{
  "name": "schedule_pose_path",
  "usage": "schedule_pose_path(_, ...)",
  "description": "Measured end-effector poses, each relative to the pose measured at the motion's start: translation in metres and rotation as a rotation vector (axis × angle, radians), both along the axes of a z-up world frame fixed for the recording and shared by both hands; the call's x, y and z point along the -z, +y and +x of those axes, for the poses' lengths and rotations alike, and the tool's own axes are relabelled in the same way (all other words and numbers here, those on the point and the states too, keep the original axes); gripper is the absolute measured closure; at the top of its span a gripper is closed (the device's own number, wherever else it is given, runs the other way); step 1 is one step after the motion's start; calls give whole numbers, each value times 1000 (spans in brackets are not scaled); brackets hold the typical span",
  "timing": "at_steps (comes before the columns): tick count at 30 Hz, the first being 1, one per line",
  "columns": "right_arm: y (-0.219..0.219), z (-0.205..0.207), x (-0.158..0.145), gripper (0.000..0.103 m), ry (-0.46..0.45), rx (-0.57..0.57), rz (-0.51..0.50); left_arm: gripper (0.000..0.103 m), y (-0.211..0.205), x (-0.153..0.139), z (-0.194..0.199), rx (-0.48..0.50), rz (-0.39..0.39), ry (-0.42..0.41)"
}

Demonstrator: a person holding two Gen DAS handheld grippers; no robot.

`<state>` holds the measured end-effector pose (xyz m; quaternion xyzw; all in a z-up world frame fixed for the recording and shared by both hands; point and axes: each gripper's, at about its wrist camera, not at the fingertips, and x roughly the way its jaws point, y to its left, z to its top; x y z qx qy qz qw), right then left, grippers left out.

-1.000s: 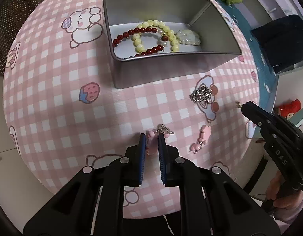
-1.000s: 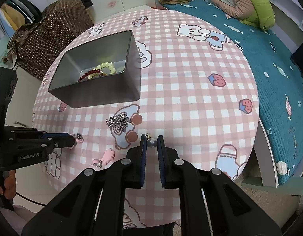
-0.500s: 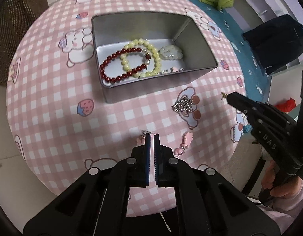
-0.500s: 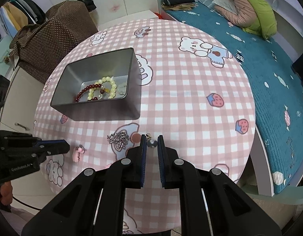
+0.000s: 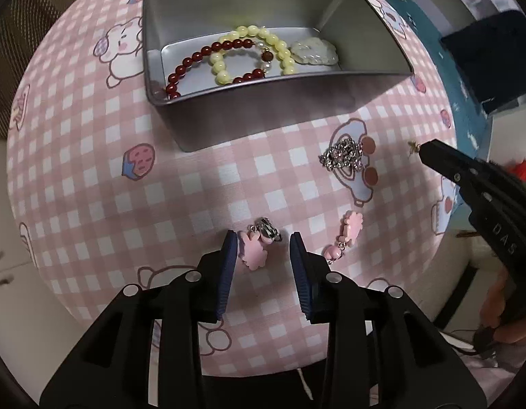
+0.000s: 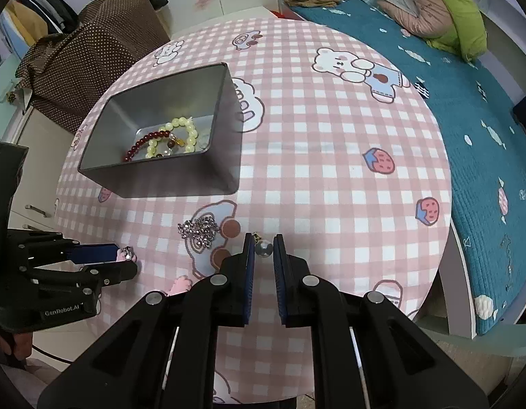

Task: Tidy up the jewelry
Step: 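Grasp a pink charm earring with the left tool while the right tool holds its earring, then carry both items over the tin box and open both tools to drop them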

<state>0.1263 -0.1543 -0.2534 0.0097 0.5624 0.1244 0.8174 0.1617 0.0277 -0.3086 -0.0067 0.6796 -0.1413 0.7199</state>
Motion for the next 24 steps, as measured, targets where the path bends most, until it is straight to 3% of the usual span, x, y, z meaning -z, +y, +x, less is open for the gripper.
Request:
schedule_pose_path(2,-1,-1,2,93,4,0,2,71,0,1,-1,-4,-2,-6)
schedule_pose_path(4,-2,-1,3,93,6,1,2,79,0,1,-3,-4,14,-19)
schedule_pose_path(9,-2,-1,2,93,-1,-4,5,82,4,1,-3,-36,-14,-15)
schedule_pose_path(11,-3,0,0,93,-6,-6,6,89,6,-4,-6,-37,-21,-31)
schedule_pose_path(12,-3,0,-2,93,-10,-7,7,102,5,-9,-5,-32,-25,-39)
schedule_pose_path(16,-4,3,-10,93,-34,-11,13,103,9,-22,-5,-16,-44,-54)
schedule_pose_path(24,-8,5,-15,93,-46,-15,7,102,12,-22,-4,-42,-59,-28)
